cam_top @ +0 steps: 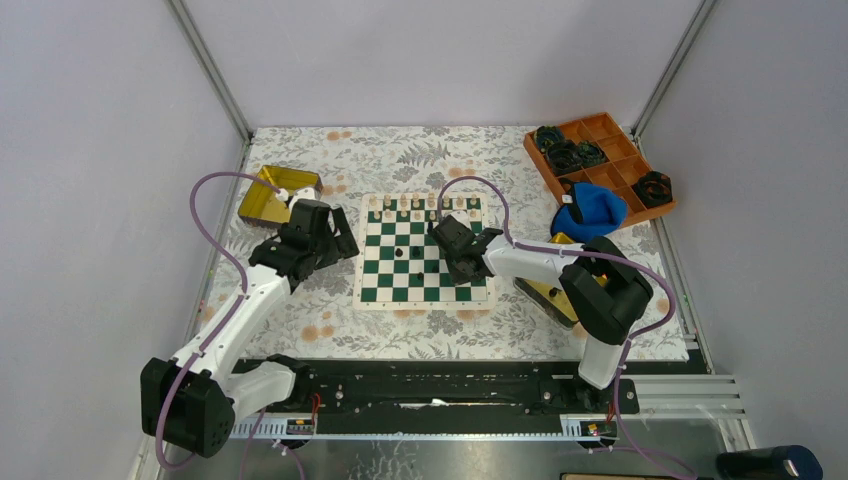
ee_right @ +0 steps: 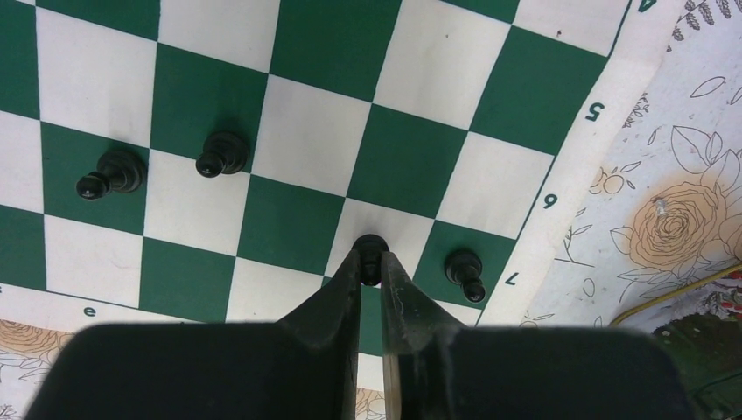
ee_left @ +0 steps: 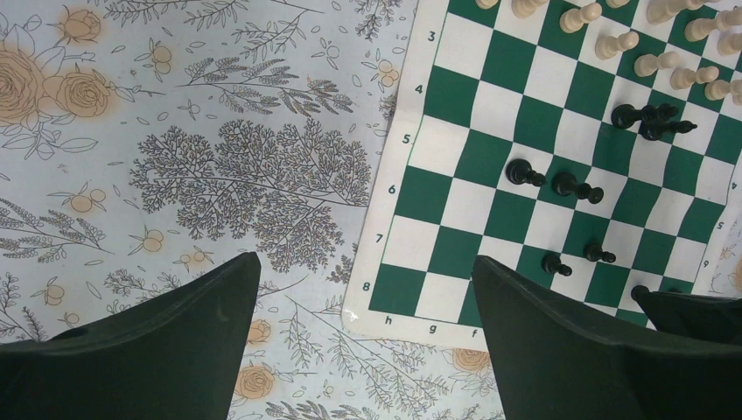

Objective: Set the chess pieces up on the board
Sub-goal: Place the chess piece on the chessboard.

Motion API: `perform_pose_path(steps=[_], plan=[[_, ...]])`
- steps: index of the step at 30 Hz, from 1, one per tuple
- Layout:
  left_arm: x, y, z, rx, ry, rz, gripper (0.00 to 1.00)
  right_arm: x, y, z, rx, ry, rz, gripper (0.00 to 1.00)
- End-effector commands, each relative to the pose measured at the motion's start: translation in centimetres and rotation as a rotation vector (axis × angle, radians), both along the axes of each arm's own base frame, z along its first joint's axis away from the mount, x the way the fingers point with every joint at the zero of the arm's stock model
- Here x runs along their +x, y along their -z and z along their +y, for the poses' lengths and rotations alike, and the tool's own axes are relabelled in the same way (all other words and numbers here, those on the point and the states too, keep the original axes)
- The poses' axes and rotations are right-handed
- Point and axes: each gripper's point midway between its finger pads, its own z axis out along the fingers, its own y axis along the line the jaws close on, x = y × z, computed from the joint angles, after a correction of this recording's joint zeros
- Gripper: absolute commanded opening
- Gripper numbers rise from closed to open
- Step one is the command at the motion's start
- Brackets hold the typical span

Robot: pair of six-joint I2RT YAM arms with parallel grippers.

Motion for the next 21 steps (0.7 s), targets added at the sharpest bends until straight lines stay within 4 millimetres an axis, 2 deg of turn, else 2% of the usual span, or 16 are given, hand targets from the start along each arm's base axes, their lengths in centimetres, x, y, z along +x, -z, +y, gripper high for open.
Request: perform_pose_path(steps=[1, 11, 13, 19, 21], plan=[[0.87, -0.71, -0.17, -0.016, -0.003, -0.028, 0.99, 0.76, -1.94, 0.35, 0.015, 0.005, -0.063, 0.0], [0.99, -0.35, -0.19, -0.013, -0.004, -0.02, 0.99, 0.59, -1.14, 0.35, 0.005, 0.003, -0.043, 0.01], [0.98, -0.25, -0.22, -0.012, -0.003, -0.018, 0.99, 0.57, -1.06, 0.39, 0.004, 0.002, -0.04, 0.05], [1.0, -0.04, -0.18, -0.01, -0.003, -0.016, 0.99, 0.61, -1.06, 0.62, 0.008, -0.003, -0.036, 0.29], [1.05, -0.03, -0.16, -0.008, -0.003, -0.017, 0.99, 0.76, -1.23, 0.75, 0.009, -0.006, -0.04, 0.33]])
